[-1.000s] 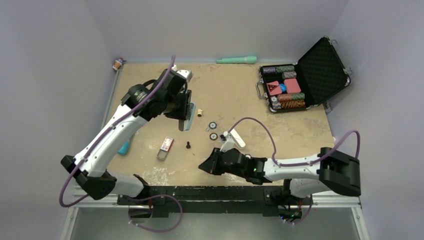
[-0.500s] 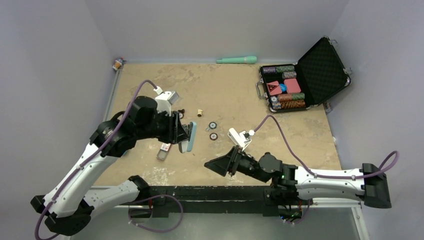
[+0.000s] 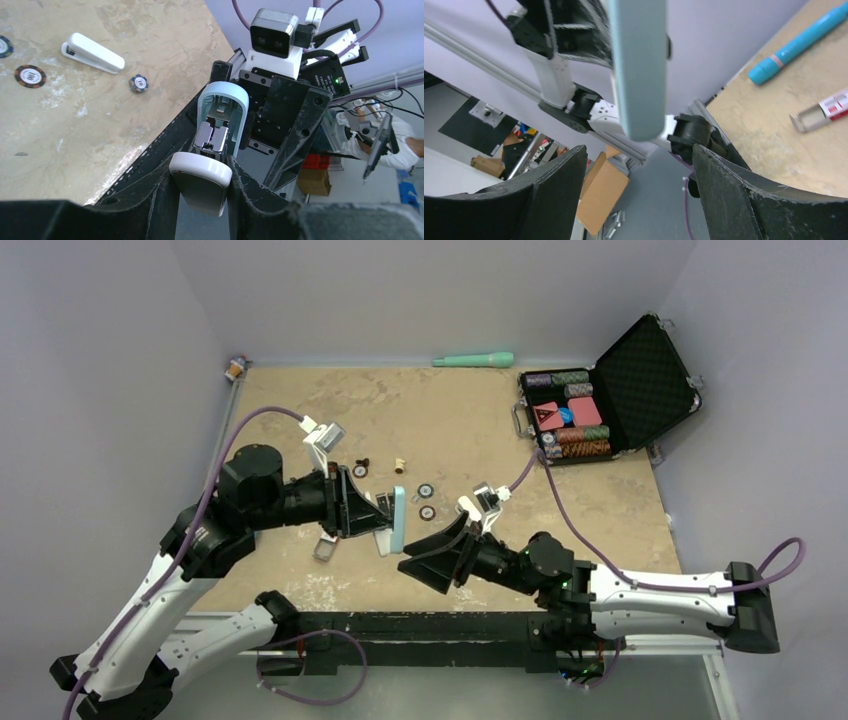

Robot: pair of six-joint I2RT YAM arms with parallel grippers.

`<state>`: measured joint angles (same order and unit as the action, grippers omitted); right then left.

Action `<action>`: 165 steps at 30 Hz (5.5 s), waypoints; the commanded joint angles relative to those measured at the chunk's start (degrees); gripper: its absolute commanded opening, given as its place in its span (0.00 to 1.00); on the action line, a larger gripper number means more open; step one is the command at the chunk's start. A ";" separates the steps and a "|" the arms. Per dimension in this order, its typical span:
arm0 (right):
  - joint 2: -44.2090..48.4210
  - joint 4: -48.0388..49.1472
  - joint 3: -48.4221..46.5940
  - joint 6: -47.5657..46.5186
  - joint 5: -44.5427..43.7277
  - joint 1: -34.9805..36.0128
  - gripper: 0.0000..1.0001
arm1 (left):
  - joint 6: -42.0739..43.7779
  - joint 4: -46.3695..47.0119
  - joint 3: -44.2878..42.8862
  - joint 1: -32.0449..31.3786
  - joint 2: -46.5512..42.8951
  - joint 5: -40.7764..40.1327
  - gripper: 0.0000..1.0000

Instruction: Unload the staples from the stapler

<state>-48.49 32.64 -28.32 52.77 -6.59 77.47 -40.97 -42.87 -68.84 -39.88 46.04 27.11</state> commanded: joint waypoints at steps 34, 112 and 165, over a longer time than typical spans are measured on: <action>-9.54 1.36 -15.58 -7.64 1.69 0.75 0.49 | -11.13 13.65 5.68 -0.08 -7.59 2.65 0.00; -36.21 -52.93 -43.22 -28.47 -6.82 -41.34 0.00 | 10.58 -19.48 14.25 -0.10 -25.96 -53.08 1.00; -66.67 -57.62 -56.44 -33.70 0.43 -49.71 0.11 | 11.31 -19.22 14.52 0.23 -26.35 -52.59 0.99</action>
<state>-119.85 -25.98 -87.68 17.52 -7.40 27.99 -30.59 -63.88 -54.46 -39.86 19.99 -24.29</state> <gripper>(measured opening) 0.367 0.987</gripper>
